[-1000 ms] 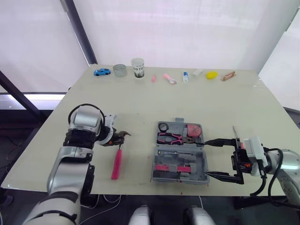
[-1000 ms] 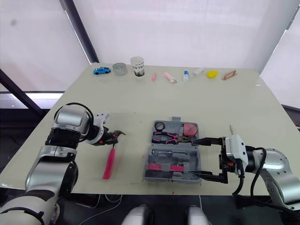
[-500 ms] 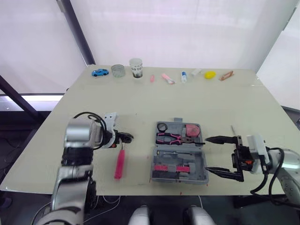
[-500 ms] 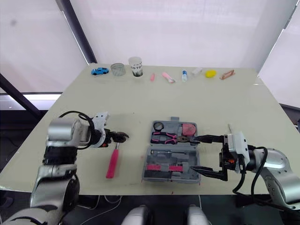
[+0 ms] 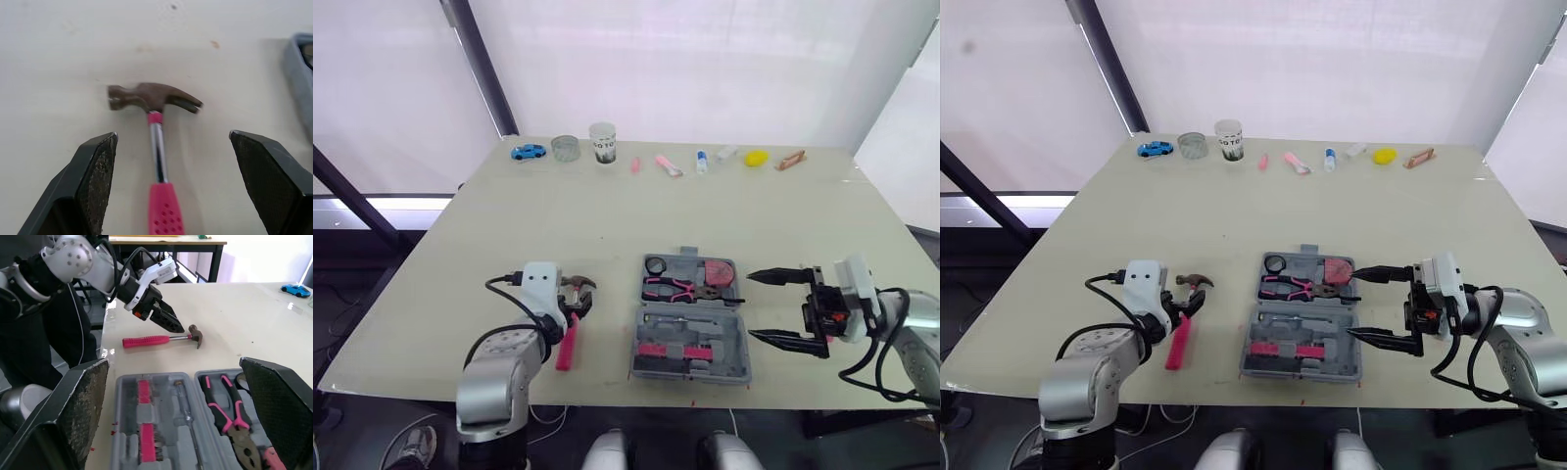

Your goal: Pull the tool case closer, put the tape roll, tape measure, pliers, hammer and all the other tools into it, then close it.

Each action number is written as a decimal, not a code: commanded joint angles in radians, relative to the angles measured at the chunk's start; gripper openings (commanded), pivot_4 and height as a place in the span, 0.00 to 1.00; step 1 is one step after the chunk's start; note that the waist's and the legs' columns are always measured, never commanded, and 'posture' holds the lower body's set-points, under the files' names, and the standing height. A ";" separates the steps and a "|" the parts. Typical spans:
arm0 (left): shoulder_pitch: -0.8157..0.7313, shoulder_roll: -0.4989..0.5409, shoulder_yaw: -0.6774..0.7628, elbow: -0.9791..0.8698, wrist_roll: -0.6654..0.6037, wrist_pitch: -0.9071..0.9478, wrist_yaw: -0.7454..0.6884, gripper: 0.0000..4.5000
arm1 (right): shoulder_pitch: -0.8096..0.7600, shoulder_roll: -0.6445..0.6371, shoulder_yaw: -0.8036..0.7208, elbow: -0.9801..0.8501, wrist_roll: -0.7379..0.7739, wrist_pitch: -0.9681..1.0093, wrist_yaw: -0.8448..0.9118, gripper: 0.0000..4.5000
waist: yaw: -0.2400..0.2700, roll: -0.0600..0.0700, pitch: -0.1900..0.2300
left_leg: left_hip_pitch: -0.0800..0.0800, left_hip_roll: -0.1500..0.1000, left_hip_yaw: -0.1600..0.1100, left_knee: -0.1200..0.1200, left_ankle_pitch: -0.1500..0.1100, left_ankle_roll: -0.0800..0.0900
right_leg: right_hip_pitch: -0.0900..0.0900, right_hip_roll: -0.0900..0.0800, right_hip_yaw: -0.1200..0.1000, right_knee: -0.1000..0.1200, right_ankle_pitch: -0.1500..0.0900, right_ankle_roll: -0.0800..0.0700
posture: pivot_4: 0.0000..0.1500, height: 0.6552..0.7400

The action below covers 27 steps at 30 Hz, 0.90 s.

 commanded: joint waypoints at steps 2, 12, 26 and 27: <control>0.003 -0.020 -0.017 0.088 0.020 -0.167 0.049 0.87 | -0.024 -0.018 -0.015 -0.005 0.008 0.005 0.020 1.00 | 0.001 0.000 0.000 | 0.000 0.000 0.000 0.000 0.000 0.000 | 0.000 0.000 0.000 0.000 0.000 0.000 | 1.00 1.00; -0.014 -0.074 -0.038 0.268 0.018 -0.325 0.115 0.87 | -0.004 -0.027 -0.032 -0.028 0.014 0.009 0.012 1.00 | 0.003 0.000 0.000 | 0.000 0.000 0.000 0.000 0.000 0.000 | 0.000 0.000 0.000 0.000 0.000 0.000 | 1.00 1.00; -0.065 -0.053 -0.026 0.422 -0.007 -0.436 0.125 0.12 | 0.014 -0.011 -0.036 -0.034 0.017 -0.002 -0.015 1.00 | 0.012 0.001 -0.001 | 0.000 0.000 0.000 0.000 0.000 0.000 | 0.000 0.000 0.000 0.000 0.000 0.000 | 1.00 1.00; -0.065 -0.052 -0.026 0.424 -0.007 -0.441 0.125 0.02 | 0.013 -0.010 -0.036 -0.034 0.017 -0.001 -0.016 1.00 | 0.012 0.002 -0.001 | 0.000 0.000 0.000 0.000 0.000 0.000 | 0.000 0.000 0.000 0.000 0.000 0.000 | 1.00 1.00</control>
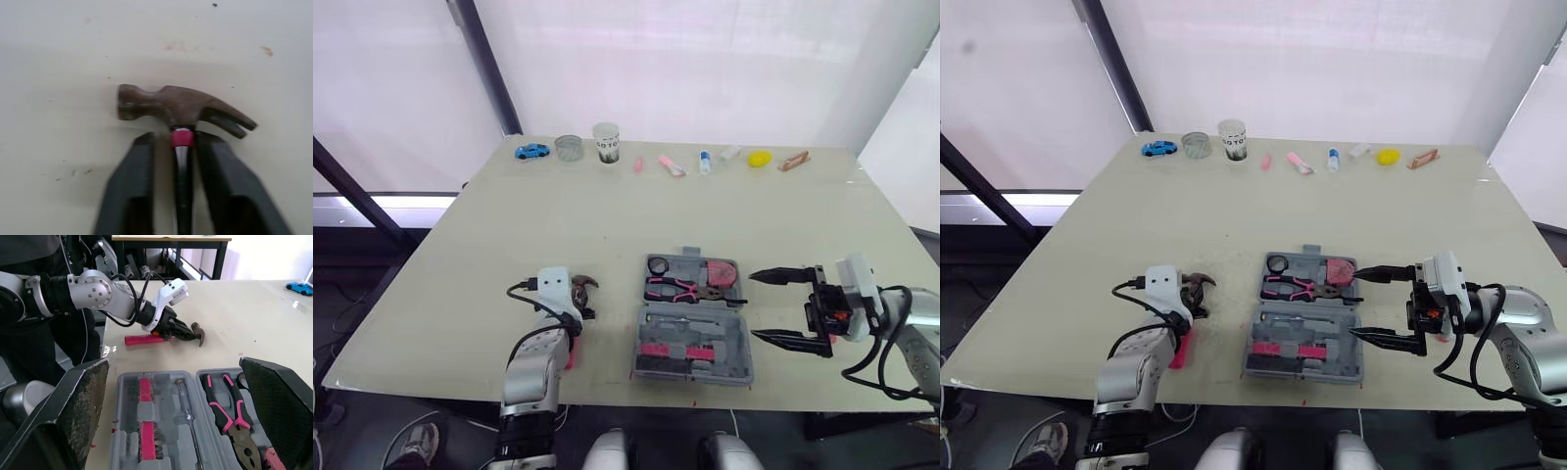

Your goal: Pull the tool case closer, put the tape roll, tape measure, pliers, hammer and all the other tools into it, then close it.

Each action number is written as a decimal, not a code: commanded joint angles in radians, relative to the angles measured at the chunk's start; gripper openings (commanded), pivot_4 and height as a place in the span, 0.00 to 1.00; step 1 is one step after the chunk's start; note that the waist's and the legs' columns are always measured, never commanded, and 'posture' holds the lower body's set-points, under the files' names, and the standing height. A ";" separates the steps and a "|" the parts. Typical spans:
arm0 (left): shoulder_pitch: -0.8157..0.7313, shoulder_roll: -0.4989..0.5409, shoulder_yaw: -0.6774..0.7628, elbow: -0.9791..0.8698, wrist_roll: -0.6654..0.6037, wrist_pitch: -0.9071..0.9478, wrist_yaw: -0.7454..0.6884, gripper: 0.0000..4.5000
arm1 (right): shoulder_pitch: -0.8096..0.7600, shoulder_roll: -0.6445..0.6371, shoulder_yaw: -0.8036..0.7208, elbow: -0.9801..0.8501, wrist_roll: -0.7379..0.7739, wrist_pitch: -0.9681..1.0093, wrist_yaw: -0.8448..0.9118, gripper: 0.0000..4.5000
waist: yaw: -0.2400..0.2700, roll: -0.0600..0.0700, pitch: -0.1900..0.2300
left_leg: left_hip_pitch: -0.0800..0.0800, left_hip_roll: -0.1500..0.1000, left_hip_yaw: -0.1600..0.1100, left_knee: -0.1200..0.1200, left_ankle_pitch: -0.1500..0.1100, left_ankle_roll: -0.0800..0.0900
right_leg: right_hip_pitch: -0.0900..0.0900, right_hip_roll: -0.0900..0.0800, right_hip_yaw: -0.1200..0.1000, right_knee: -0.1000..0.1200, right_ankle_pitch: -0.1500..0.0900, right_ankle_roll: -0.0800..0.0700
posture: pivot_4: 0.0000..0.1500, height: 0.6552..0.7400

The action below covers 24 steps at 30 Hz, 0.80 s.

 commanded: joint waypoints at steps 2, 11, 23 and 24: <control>0.008 0.026 -0.005 0.022 -0.002 -0.050 -0.014 0.00 | 0.003 0.007 -0.029 -0.024 0.014 -0.011 -0.009 1.00 | 0.001 0.002 -0.001 | 0.000 0.000 0.000 0.000 0.000 0.000 | 0.000 0.000 0.000 0.000 0.000 0.000 | 1.00 1.00; 0.071 0.132 -0.014 -0.091 -0.069 -0.073 -0.174 0.00 | 0.018 0.035 -0.035 -0.030 0.012 -0.020 -0.042 1.00 | -0.013 0.002 -0.001 | 0.000 0.001 0.000 -0.001 0.000 0.000 | 0.000 0.001 0.000 0.000 0.000 0.000 | 1.00 1.00; -0.050 0.443 -0.183 -0.240 -0.272 0.003 -0.706 0.00 | 0.131 0.072 -0.080 -0.079 0.017 -0.055 -0.098 1.00 | 0.004 0.002 -0.001 | -0.001 0.001 0.000 -0.001 0.000 0.000 | 0.000 0.000 -0.002 -0.001 0.000 0.000 | 1.00 1.00; -0.066 0.461 -0.211 -0.240 -0.276 -0.003 -0.749 0.00 | 0.147 0.071 -0.085 -0.086 0.017 -0.056 -0.098 1.00 | 0.003 0.002 -0.001 | -0.001 0.000 0.000 -0.001 0.000 0.000 | 0.000 0.000 -0.002 -0.001 0.000 0.000 | 1.00 1.00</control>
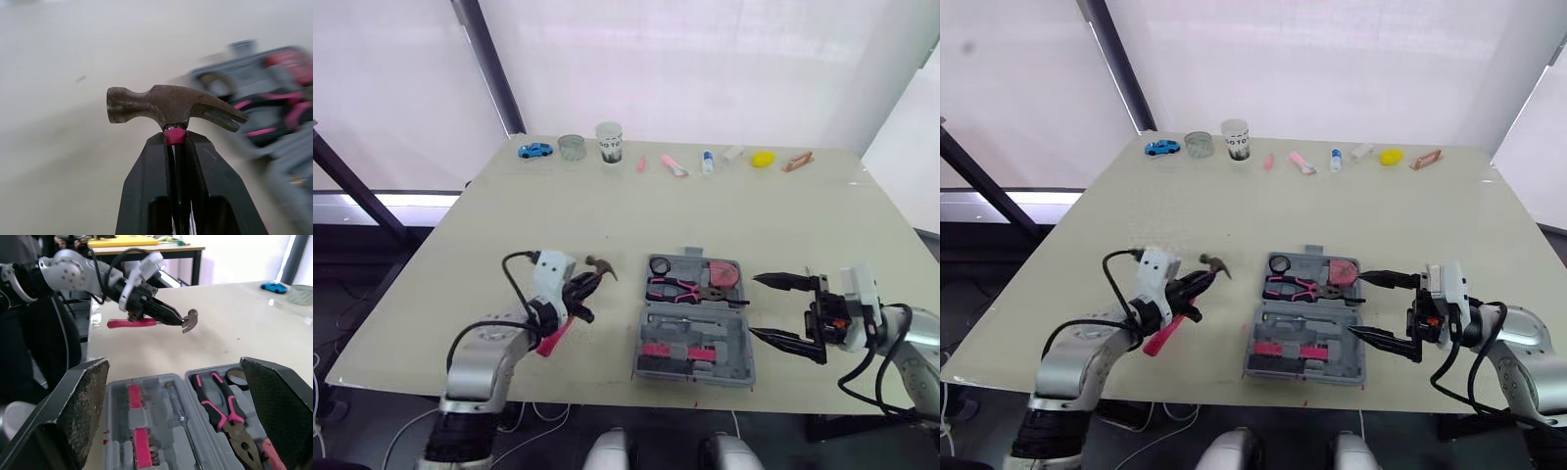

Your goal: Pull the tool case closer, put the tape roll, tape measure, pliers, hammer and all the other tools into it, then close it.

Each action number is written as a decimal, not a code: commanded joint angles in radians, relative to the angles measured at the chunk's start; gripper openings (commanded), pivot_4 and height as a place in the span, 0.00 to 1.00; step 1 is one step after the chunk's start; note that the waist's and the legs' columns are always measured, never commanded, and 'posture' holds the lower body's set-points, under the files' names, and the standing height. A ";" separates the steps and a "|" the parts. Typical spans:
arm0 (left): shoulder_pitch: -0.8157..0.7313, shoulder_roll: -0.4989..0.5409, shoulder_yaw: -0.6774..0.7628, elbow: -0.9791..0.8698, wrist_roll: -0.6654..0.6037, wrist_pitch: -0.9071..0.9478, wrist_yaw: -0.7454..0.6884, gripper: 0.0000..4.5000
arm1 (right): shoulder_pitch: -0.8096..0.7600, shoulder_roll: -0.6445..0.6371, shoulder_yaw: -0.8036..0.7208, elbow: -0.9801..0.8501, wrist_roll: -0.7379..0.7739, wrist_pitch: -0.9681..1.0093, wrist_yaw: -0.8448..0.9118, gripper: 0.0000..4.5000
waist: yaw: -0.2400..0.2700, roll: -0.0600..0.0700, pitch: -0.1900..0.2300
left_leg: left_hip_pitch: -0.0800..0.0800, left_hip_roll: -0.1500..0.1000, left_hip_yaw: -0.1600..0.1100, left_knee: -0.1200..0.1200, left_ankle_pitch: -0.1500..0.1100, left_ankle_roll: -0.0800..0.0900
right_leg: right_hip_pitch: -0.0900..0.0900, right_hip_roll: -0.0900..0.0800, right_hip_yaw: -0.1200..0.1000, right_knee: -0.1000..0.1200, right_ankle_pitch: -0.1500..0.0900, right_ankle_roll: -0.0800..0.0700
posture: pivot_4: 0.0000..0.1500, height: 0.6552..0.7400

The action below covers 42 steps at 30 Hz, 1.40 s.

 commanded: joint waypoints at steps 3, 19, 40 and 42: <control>-0.119 0.070 -0.154 -0.032 -0.039 -0.044 -0.240 0.00 | 0.084 -0.018 -0.076 -0.066 0.017 -0.033 0.001 1.00 | 0.001 0.000 0.000 | 0.000 0.000 0.001 0.000 0.000 0.000 | 0.000 0.000 0.000 0.000 0.000 0.000 | 1.00 1.00; -0.544 -0.102 -0.571 0.243 0.112 0.140 -0.401 0.00 | 0.310 -0.126 -0.295 -0.038 -0.022 -0.110 0.074 1.00 | -0.001 0.000 0.000 | 0.000 0.000 0.004 0.000 0.000 0.000 | 0.000 0.002 0.001 -0.001 0.000 0.001 | 1.00 1.00; -0.731 -0.296 -0.851 0.441 0.312 0.174 -0.418 0.00 | 0.312 -0.122 -0.275 -0.069 -0.079 -0.111 0.014 1.00 | -0.001 0.001 0.000 | -0.001 -0.001 0.001 0.000 0.000 0.000 | 0.000 0.002 0.002 -0.002 -0.001 0.001 | 1.00 1.00; -0.735 -0.307 -0.861 0.460 0.327 0.159 -0.425 0.00 | 0.314 -0.123 -0.276 -0.072 -0.079 -0.110 0.010 1.00 | 0.000 0.001 0.000 | -0.001 -0.001 0.001 0.000 0.000 0.000 | 0.000 0.002 0.002 -0.002 -0.001 0.001 | 1.00 1.00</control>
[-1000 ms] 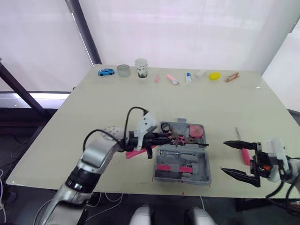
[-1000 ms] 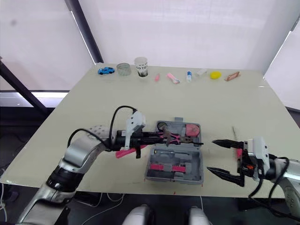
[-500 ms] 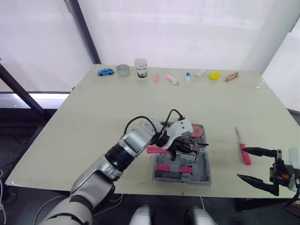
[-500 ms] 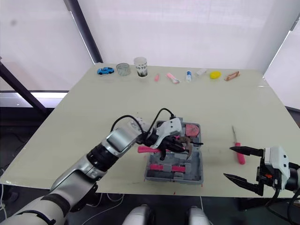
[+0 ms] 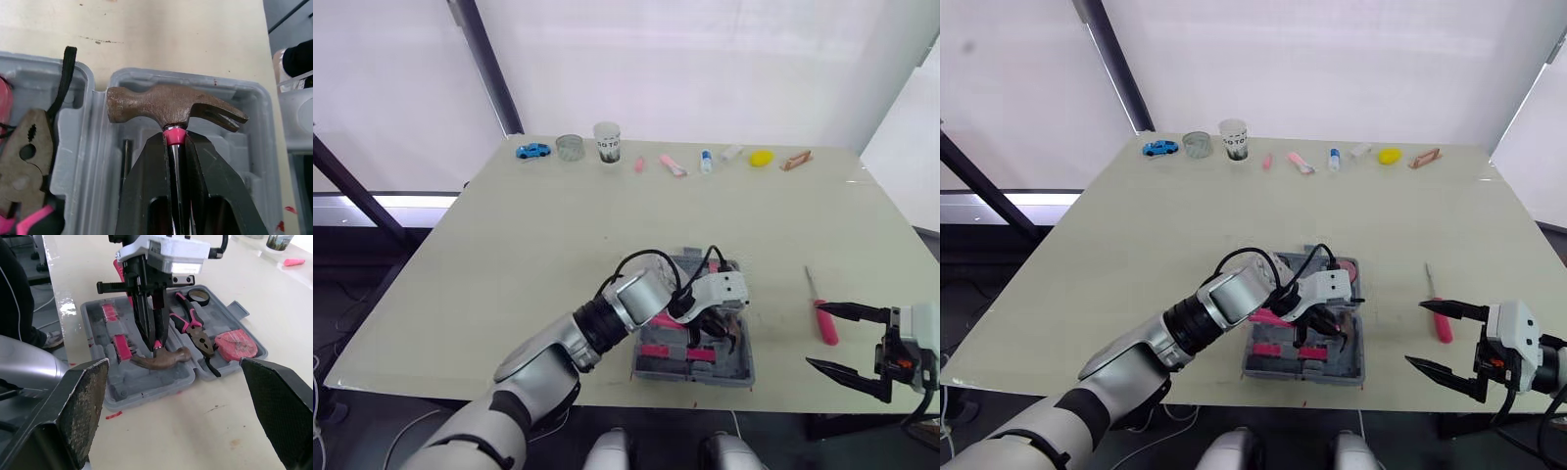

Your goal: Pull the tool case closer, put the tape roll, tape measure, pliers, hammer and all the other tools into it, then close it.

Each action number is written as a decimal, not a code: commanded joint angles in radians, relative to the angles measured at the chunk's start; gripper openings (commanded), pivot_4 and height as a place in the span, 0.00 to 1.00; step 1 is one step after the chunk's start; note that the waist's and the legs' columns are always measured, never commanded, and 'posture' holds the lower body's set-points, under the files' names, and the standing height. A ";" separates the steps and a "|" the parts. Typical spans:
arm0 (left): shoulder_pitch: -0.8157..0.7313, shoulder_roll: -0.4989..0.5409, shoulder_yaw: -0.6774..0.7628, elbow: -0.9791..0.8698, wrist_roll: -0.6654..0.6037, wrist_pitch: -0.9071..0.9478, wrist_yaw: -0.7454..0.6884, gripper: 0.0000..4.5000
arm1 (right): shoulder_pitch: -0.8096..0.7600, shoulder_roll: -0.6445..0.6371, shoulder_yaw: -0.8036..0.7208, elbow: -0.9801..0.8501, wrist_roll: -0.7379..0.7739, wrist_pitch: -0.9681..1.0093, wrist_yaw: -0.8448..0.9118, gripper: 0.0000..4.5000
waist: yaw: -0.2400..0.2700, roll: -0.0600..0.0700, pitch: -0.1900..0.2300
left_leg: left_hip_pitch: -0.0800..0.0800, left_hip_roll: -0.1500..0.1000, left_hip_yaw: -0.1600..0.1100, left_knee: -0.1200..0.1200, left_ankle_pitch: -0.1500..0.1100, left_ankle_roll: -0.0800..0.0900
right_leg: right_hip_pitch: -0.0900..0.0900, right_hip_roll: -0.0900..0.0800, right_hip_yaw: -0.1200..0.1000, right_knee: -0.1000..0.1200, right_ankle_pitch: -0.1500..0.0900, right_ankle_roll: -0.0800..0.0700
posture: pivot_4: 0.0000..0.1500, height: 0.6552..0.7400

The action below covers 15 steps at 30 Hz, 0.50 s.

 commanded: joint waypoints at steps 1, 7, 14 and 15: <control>-0.033 -0.034 -0.019 0.016 0.031 -0.045 -0.021 0.00 | 0.005 -0.003 -0.016 -0.027 0.007 -0.008 -0.009 1.00 | 0.000 0.000 0.000 | 0.000 0.000 0.000 0.000 0.000 0.000 | 0.000 0.000 0.000 0.000 0.000 0.000 | 1.00 1.00; -0.033 -0.073 -0.029 0.077 0.073 -0.081 -0.020 0.00 | 0.014 0.004 -0.019 -0.037 0.005 -0.014 -0.024 1.00 | 0.000 0.000 0.000 | 0.000 0.000 0.000 0.000 0.000 0.000 | 0.000 0.000 0.000 0.000 0.000 0.000 | 1.00 1.00; -0.034 -0.100 -0.032 0.141 0.116 -0.126 -0.021 0.23 | 0.035 0.016 -0.020 -0.058 0.003 -0.018 -0.042 1.00 | 0.003 0.001 0.000 | 0.000 -0.001 -0.002 0.000 0.000 0.000 | 0.000 0.000 0.001 0.000 -0.001 -0.001 | 1.00 1.00; -0.034 -0.100 -0.030 0.143 0.119 -0.130 -0.024 0.30 | 0.038 0.017 -0.020 -0.061 0.003 -0.018 -0.044 1.00 | 0.003 0.001 0.000 | 0.000 -0.001 -0.002 0.000 0.000 0.000 | 0.000 0.000 0.001 0.000 -0.001 -0.001 | 1.00 1.00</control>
